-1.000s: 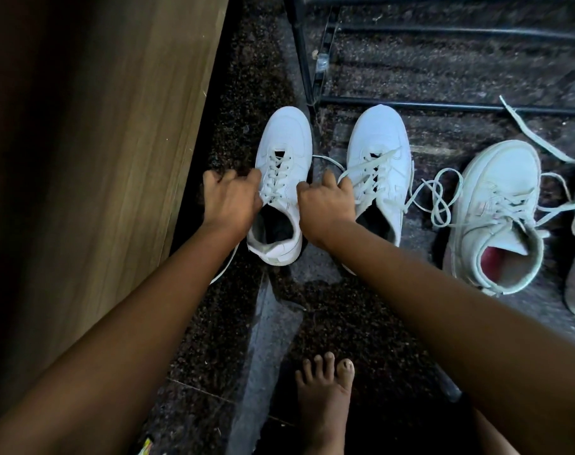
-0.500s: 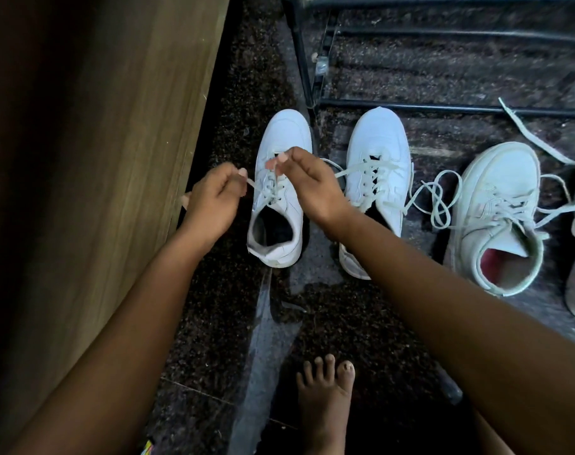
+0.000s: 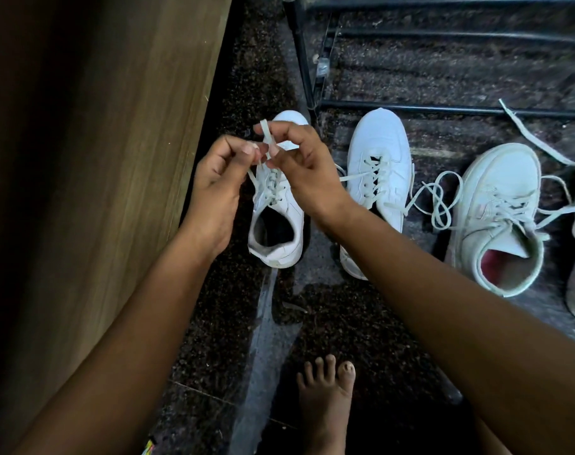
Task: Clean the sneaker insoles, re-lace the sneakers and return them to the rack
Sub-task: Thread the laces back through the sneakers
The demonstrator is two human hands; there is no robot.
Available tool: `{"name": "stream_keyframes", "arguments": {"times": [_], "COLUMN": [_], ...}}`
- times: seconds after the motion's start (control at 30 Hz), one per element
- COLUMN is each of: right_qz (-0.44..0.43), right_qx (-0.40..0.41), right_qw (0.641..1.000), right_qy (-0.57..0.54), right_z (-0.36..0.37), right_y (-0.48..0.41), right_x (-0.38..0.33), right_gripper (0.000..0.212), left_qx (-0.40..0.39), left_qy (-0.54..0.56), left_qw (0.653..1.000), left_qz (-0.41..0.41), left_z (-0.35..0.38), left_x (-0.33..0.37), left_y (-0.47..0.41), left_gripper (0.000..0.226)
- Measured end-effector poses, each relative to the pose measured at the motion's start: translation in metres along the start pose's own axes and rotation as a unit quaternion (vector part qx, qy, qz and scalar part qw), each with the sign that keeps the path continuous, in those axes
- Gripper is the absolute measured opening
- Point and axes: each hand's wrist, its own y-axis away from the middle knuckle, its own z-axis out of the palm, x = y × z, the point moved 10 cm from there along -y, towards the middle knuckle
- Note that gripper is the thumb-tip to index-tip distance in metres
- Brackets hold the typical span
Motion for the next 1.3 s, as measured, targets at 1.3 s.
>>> {"name": "stream_keyframes", "arguments": {"times": [1.3], "right_qz": [-0.003], "right_qx": [-0.122], "right_qw": [0.868], "right_qy": [0.482], "right_z": [0.01], "right_y": [-0.006], "right_x": [-0.008], "right_gripper": [0.016], "left_qx": [0.025], "left_qy": [-0.579], "left_qw": [0.805], "left_qz": [0.129], "left_z": [0.002], "left_x": [0.046], "left_y": [0.0], "left_gripper": [0.015]}}
